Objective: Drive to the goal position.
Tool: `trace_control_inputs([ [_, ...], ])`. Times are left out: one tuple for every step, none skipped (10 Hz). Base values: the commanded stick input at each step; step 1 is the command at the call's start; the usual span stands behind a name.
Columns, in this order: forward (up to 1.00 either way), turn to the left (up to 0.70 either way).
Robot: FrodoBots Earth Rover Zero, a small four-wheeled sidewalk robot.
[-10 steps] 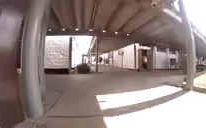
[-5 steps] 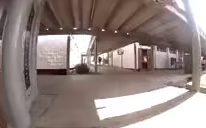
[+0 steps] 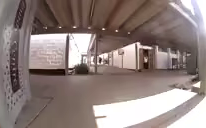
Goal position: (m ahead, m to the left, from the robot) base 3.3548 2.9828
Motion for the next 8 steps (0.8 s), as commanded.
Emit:
trace_control_inputs([
  [0.5, 0.0],
  [0.5, 0.0],
  [0.5, 0.0],
  [0.5, 0.0],
  [0.5, 0.0],
  [0.5, 0.0],
  [0.5, 0.0],
  [0.5, 0.0],
])
